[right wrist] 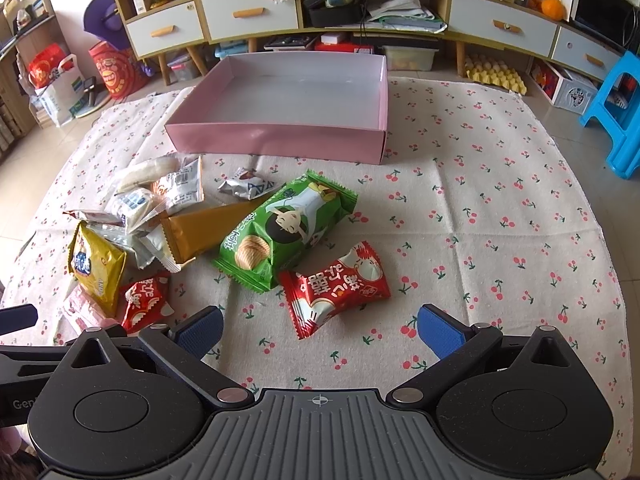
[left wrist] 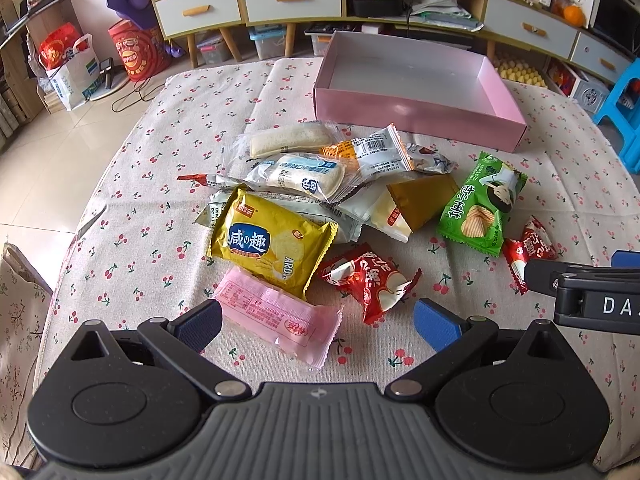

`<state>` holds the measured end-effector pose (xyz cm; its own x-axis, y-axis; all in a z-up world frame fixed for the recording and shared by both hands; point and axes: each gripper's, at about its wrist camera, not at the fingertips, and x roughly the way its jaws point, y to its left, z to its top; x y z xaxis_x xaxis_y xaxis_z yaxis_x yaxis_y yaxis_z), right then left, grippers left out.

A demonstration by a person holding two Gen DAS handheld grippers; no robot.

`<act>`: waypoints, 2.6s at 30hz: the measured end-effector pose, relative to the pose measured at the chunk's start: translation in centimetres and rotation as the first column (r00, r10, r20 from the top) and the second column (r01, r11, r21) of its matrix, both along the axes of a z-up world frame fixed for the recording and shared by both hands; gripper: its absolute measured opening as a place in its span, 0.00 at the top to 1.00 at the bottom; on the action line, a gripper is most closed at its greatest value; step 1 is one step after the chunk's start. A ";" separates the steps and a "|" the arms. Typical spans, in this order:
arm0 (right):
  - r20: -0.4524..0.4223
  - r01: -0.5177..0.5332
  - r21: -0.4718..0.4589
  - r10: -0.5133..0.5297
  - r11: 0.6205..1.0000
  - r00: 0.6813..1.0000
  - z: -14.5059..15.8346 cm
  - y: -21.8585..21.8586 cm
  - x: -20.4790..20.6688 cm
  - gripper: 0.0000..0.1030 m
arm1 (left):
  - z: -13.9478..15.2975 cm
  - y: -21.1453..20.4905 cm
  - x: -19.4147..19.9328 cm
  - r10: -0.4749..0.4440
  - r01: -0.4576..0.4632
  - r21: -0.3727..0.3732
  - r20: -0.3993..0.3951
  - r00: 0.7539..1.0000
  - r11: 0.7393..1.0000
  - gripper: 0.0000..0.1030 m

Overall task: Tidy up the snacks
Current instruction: 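Grasp the clear-wrapped bread roll with the left tool while the right tool grasps the green chip packet, then lift the bread roll with the left tool while the right tool carries the chip packet over the pink box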

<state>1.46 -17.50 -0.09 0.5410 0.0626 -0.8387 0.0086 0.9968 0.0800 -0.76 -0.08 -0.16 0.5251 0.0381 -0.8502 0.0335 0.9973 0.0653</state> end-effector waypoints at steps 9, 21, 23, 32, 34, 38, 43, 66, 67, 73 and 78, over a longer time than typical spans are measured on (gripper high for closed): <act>0.011 0.036 0.028 -0.036 0.999 0.999 1.7 -1.2 1.2 0.00 | 1.6 0.9 1.1 0.023 -0.022 -0.020 0.048 0.999 1.000 0.01; -0.059 0.009 0.084 -0.004 0.996 0.998 2.4 -2.1 4.4 0.00 | 2.6 2.9 5.2 -0.082 0.082 -0.010 0.019 0.996 0.997 0.01; -0.062 0.005 0.109 0.002 0.994 0.998 2.0 -2.0 5.0 0.00 | 2.2 3.5 6.1 -0.070 0.070 -0.031 0.008 0.998 0.997 0.01; -0.153 0.113 0.334 -0.065 0.936 0.986 -0.9 -3.5 8.3 0.01 | 1.0 6.3 10.5 0.006 -0.016 -0.225 -0.044 0.999 0.974 0.13; -0.159 0.133 0.350 -0.081 0.927 0.984 -1.0 -3.7 9.0 0.02 | 0.7 7.1 11.7 0.052 -0.063 -0.253 -0.047 0.998 0.965 0.16; -0.193 0.185 0.366 -0.119 0.912 0.974 -2.0 -4.0 10.0 0.09 | -0.3 8.3 13.7 0.099 -0.116 -0.313 -0.070 0.993 0.943 0.24; -0.213 0.204 0.367 -0.132 0.907 0.968 -2.8 -4.1 10.8 0.18 | -0.6 8.1 15.9 -0.004 -0.009 -0.283 -0.048 0.999 0.959 0.25; -0.213 0.139 0.335 -0.068 0.932 0.975 -4.7 -2.7 11.7 0.43 | -3.9 5.1 17.8 -0.548 0.551 0.025 -0.071 0.834 0.834 0.39; -0.211 0.140 0.335 -0.071 0.932 0.975 -4.7 -2.8 11.7 0.44 | -3.9 5.2 17.8 -0.538 0.540 0.020 -0.070 0.840 0.841 0.41; -0.222 0.165 0.353 -0.089 0.921 0.971 -4.6 -3.3 11.7 0.50 | -3.6 5.1 17.6 -0.462 0.465 0.023 -0.071 0.884 0.885 0.58; -0.227 0.198 0.390 -0.115 0.899 0.967 -4.2 -3.9 11.6 0.53 | -3.3 5.1 17.0 -0.399 0.400 0.015 -0.065 0.915 0.916 0.67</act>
<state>13.07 -21.43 -4.30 0.4024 0.3478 -0.8468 0.2186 0.8617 0.4578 16.28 5.01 -3.43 0.4497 -0.1404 -0.8821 0.4334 0.8978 0.0780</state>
